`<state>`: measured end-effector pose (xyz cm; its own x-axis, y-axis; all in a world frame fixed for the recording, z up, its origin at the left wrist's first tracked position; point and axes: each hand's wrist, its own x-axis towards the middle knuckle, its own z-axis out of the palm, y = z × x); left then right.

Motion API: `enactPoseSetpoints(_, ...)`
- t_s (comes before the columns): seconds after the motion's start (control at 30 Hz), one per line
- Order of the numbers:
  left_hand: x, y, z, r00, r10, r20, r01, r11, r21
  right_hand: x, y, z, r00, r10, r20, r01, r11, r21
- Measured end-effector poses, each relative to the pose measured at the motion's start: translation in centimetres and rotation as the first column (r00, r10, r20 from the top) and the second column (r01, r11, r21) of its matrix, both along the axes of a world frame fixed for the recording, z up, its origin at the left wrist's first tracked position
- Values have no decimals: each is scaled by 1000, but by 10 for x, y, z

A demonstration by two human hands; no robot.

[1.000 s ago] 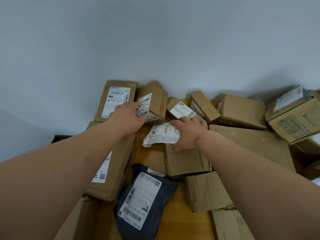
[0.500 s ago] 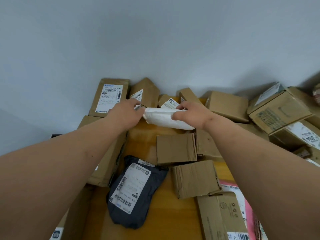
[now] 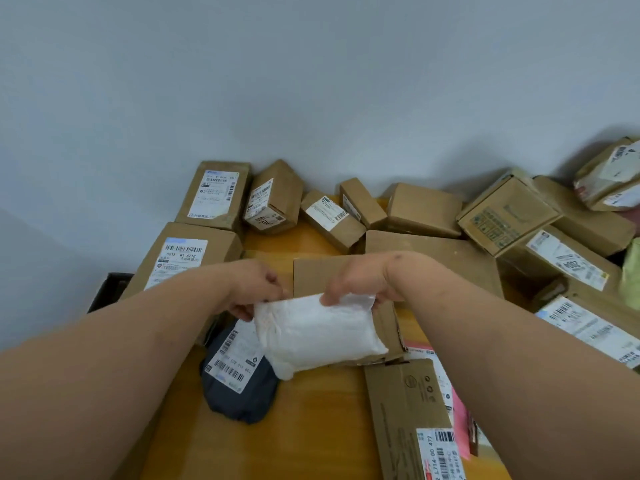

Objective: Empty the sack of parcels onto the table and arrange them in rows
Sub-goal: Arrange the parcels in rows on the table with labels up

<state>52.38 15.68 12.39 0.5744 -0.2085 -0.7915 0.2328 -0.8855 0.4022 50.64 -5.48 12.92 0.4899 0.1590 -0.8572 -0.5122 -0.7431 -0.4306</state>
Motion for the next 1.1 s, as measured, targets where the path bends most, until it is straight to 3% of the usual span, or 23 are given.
enactPoseSetpoints(0.1, -15, 4, -16, 996, -83, -15, 84, 991, 105, -6, 4, 1, 979, 104, 178, -96, 994, -56)
enactPoseSetpoints(0.2, -20, 5, -28, 981, -146, 129, 122, 976, 179, -8, -4, -2, 885, 84, 458, 32, 970, -240)
enactPoseSetpoints(0.3, -25, 2, -35, 968, -113, 224, 85, 987, 134, -13, -15, -18, 815, 50, 577, 186, 921, -342)
enactPoseSetpoints(0.4, -34, -3, -44, 947, -153, 284, 148, 988, 37, -25, -16, -35, 812, 17, 584, 221, 916, -334)
enactPoseSetpoints(0.53, -42, -7, -52, 920, -307, 244, 293, 951, 93, -43, -7, -52, 801, 179, 572, 86, 910, -405)
enactPoseSetpoints(0.77, -27, -14, -54, 859, -207, 468, 174, 978, 113, -38, -12, -48, 742, 182, 646, 141, 899, -415)
enactPoseSetpoints(0.97, -9, -33, -68, 819, -360, 447, 270, 929, 255, -15, -1, -58, 751, 320, 578, -18, 884, -467)
enactPoseSetpoints(1.1, 0, -36, -75, 744, -417, 521, 275, 903, 330, 1, 2, -60, 750, 198, 631, 29, 944, -330)
